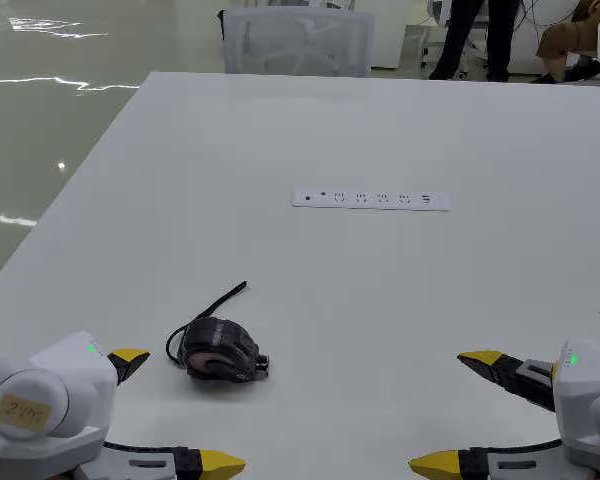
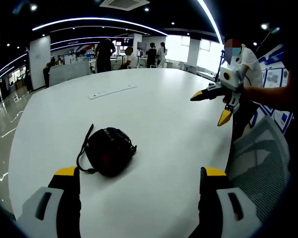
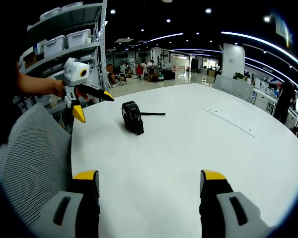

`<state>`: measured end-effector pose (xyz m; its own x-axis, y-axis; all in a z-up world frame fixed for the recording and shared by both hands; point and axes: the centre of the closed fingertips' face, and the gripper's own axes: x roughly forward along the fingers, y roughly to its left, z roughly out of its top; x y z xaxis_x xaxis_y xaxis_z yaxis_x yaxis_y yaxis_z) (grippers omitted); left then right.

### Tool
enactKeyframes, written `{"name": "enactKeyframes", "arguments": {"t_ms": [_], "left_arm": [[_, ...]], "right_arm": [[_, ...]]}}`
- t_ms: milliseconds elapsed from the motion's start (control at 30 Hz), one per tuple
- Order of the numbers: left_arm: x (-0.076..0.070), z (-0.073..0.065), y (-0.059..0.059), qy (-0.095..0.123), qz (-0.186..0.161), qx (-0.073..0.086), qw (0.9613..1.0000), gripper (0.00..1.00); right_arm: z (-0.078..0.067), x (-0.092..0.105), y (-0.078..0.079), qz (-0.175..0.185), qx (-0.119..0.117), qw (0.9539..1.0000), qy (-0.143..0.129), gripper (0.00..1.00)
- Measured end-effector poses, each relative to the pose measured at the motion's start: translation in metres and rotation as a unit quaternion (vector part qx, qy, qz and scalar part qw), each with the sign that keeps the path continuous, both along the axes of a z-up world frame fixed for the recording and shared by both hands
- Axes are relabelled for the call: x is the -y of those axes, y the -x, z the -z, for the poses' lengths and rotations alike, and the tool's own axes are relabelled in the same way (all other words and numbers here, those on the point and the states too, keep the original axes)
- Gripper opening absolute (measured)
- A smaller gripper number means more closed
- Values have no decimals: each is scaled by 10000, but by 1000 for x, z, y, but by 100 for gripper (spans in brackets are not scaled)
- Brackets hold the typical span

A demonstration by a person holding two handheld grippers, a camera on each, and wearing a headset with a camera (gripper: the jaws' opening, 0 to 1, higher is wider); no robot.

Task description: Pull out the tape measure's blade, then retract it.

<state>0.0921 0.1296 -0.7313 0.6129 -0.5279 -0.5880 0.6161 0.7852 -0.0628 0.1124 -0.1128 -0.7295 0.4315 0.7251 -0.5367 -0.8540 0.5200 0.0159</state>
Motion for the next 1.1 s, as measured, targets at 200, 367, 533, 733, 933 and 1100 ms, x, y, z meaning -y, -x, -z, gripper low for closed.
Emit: {"name": "enactKeyframes", "arguments": {"t_ms": [200,367,533,733,933,1100], "left_arm": [[-1,1,2,-16,121,40,9999,99],[1,-4,4,-63,195,99,9997,99],[1,-4,5,-71,245,115,9996,99],[1,-3,5,-138,291,75,9995,99],[0,-2,5,-180,320,68,9993,99],[-1,-1,3,-201,338,76,9992,99]], "right_arm": [[-2,1,5,30,29,10000,-78,91],[-2,3,7,12,31,9999,-119,96],[-8,4,6,33,134,9998,-145,98],[-5,7,2,59,116,9998,-119,100],[-9,6,1,113,135,9997,-165,100],[-8,8,0,137,118,9997,-147,99]]}}
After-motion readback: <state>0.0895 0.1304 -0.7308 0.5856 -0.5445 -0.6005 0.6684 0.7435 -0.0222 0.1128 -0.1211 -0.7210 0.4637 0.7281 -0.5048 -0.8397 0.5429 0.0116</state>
